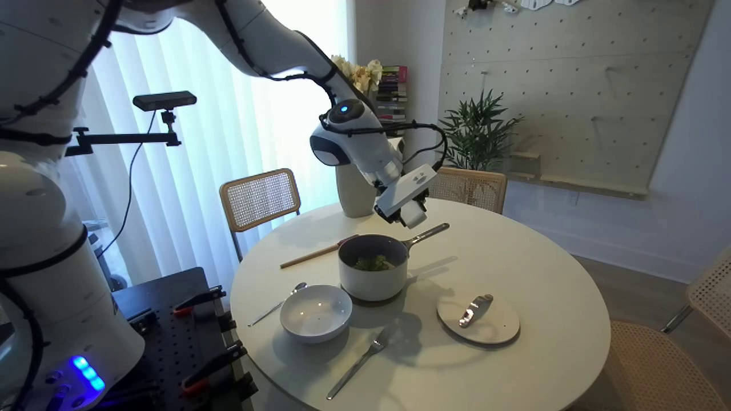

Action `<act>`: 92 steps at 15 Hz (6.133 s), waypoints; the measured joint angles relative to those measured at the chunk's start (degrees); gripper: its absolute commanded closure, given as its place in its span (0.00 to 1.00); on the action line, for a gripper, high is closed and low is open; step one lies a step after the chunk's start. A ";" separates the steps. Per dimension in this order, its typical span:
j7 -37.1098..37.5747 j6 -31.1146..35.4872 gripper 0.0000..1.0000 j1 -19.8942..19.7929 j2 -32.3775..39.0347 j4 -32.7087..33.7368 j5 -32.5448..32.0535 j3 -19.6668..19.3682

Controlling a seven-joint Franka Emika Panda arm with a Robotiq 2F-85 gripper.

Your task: Pour the contents of the colourless cup into the white pot

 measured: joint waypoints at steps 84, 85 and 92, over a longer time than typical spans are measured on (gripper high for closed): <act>30.24 22.95 0.61 31.60 3.83 -7.52 -49.89 -26.77; 30.24 22.94 0.61 34.63 4.23 -7.51 -49.89 -29.48; 30.43 22.93 0.61 50.86 9.76 -9.09 -49.89 -42.62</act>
